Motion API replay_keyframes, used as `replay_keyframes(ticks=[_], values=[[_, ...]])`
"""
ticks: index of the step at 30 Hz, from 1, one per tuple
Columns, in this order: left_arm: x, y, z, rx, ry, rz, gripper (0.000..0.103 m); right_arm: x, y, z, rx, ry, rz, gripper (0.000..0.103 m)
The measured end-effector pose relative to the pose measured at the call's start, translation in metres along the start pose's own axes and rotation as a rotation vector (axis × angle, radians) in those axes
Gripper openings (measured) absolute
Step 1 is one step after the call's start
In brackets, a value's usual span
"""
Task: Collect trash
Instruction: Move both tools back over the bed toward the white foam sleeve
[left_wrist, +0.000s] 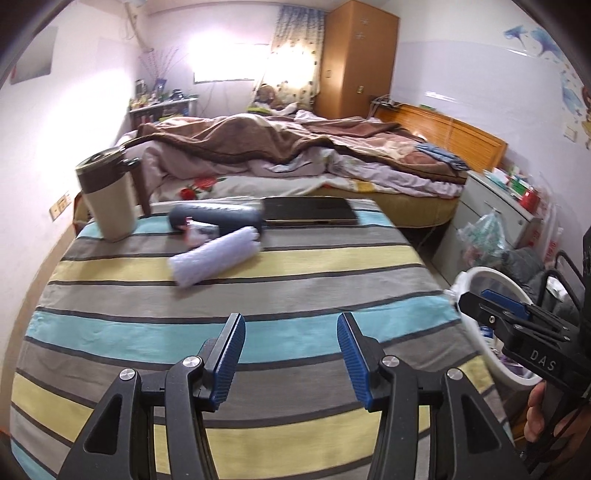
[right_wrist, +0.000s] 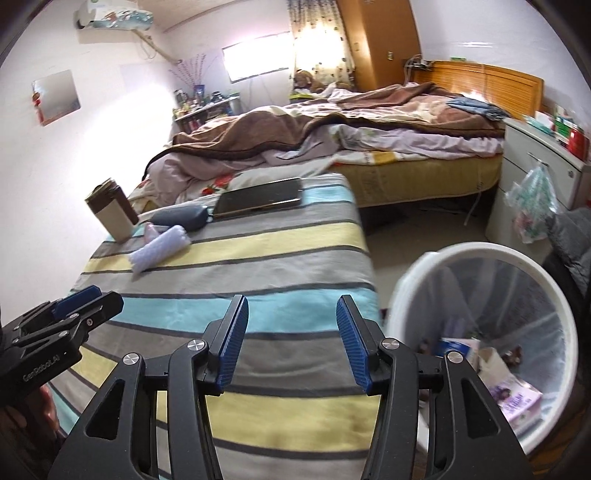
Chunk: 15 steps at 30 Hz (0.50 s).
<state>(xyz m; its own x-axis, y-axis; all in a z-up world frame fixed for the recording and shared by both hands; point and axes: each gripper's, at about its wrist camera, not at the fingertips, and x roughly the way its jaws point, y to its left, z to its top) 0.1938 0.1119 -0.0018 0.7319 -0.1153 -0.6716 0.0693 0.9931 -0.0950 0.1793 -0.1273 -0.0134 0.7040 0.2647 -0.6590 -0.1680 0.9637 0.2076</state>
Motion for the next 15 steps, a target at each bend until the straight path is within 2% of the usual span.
replay_keyframes(ticks=[5, 11, 15], values=[[0.011, 0.034, 0.007, -0.014, 0.01, 0.048, 0.052, 0.016, 0.02, 0.004, -0.035, 0.023, 0.024, 0.052], [0.037, 0.056, 0.023, 0.052, 0.033, 0.082, 0.056, 0.03, 0.036, 0.014, -0.064, 0.029, 0.028, 0.052], [0.058, 0.063, 0.034, 0.093, 0.066, 0.067, 0.058, 0.039, 0.042, 0.02, -0.062, 0.031, 0.036, 0.052]])
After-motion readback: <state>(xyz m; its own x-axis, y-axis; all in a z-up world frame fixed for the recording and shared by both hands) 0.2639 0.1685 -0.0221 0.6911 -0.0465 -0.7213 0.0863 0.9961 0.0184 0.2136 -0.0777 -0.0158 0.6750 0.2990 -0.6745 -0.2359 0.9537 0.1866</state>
